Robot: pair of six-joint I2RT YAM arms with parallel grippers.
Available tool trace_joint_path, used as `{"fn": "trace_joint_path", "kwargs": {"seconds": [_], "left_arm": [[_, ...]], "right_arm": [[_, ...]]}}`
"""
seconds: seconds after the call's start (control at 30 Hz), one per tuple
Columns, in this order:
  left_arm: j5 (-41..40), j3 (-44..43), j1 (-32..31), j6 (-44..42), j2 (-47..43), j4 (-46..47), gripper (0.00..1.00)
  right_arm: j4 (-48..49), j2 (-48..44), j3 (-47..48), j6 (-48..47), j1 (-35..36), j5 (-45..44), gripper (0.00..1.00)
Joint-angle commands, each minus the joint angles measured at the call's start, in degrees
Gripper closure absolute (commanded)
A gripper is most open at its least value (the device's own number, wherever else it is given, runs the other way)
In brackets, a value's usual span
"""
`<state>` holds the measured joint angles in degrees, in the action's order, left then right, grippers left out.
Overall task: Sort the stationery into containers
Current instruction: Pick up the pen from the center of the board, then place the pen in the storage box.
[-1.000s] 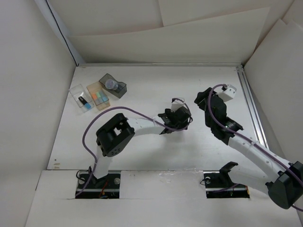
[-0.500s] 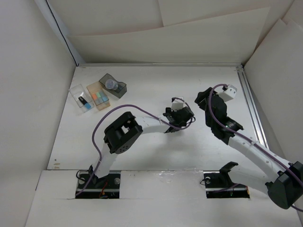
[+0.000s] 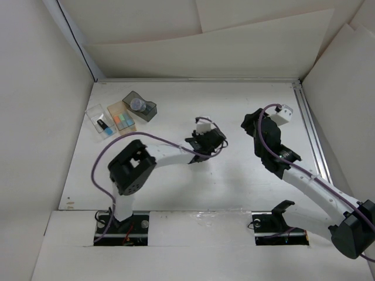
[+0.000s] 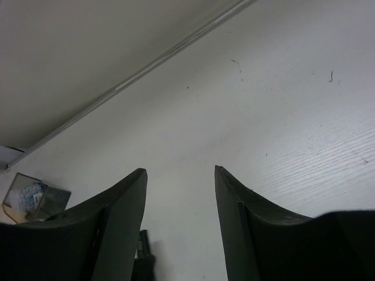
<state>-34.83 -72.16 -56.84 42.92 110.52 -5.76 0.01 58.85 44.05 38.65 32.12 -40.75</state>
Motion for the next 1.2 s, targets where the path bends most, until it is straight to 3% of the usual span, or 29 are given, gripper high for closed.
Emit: {"fn": "trace_joint_path", "kwargs": {"seconds": [0.0, 0.27, 0.43, 0.57, 0.7, 0.9, 1.1, 1.17], "left_arm": [[-1.9, 3.7, 8.7, 0.2, -15.0, 1.5, 1.0], [6.2, 8.8, 36.0, -1.9, -29.0, 4.4, 1.0], [10.7, 7.0, 54.1, -4.6, -26.3, 3.7, 1.0], [11.3, 3.6, 62.0, -5.8, -20.5, 1.2, 1.0], [11.3, 3.0, 65.4, -6.4, -16.7, 0.7, 0.98], [8.1, -1.6, 65.4, -7.2, -10.4, -1.4, 0.87], [6.8, -2.2, 65.4, -8.5, -9.2, -0.2, 0.7], [6.1, -3.8, 65.4, -9.0, -9.2, -0.8, 0.7]], "right_arm": [[0.9, -1.0, 0.1, 0.5, -0.8, 0.5, 0.44], [2.1, 1.7, 0.6, -0.6, -0.8, 4.2, 0.44], [2.1, 2.8, 1.1, -1.2, -0.8, 5.8, 0.44], [2.7, 3.4, 1.1, -1.7, -0.8, 6.5, 0.44], [3.2, 4.0, 1.1, -1.7, -0.8, 7.5, 0.44], [3.2, 4.5, 1.7, -2.3, -0.3, 8.1, 0.44], [3.8, 4.5, 1.7, -2.8, -0.3, 8.6, 0.44], [3.8, 4.5, 1.7, -2.8, -0.3, 8.6, 0.44]]}}
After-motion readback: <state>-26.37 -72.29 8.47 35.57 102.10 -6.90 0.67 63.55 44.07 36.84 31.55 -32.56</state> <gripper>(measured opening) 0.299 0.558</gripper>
